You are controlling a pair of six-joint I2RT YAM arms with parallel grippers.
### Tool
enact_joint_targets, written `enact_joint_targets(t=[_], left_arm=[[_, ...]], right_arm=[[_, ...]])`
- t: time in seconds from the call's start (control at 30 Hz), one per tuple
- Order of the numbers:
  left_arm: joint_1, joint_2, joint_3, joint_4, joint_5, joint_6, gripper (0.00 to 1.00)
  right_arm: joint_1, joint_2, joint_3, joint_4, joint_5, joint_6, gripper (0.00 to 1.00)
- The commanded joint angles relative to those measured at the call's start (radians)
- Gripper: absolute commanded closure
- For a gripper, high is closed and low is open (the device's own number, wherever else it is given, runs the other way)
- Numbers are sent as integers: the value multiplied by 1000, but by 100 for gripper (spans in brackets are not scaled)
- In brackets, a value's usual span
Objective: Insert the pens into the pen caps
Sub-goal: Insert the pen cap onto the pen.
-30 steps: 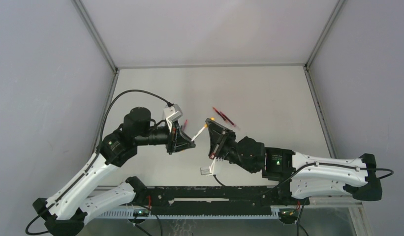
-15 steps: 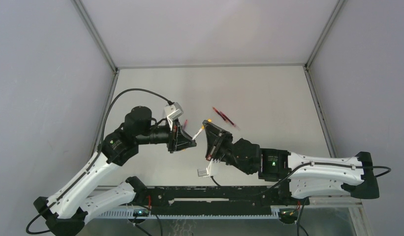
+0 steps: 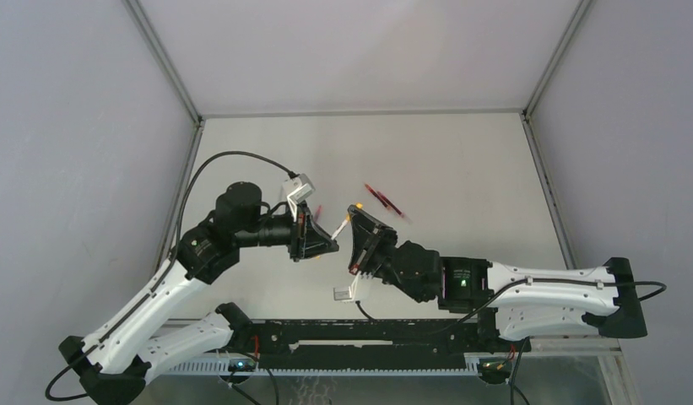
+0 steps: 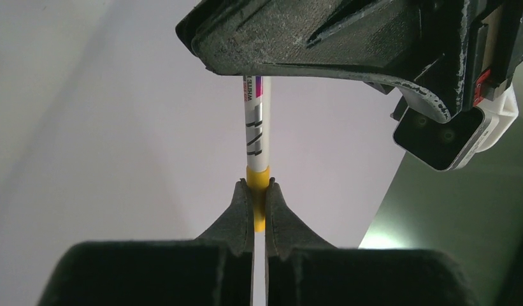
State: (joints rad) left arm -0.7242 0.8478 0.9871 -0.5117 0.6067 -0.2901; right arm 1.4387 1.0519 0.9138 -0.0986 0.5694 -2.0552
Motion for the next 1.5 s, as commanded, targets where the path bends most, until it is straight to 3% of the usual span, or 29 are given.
enact_joint_targets(t=[0.0, 1.03, 1.47], left_arm=[[-2, -5, -8, 188, 25, -37, 100], [-1, -15, -20, 235, -47, -60, 100], [-1, -27, -40, 242, -89, -56, 100]], right_arm=[[53, 43, 30, 15, -109, 46, 100], [250, 222, 30, 127, -105, 206, 100], [334, 192, 30, 48, -106, 250, 100]])
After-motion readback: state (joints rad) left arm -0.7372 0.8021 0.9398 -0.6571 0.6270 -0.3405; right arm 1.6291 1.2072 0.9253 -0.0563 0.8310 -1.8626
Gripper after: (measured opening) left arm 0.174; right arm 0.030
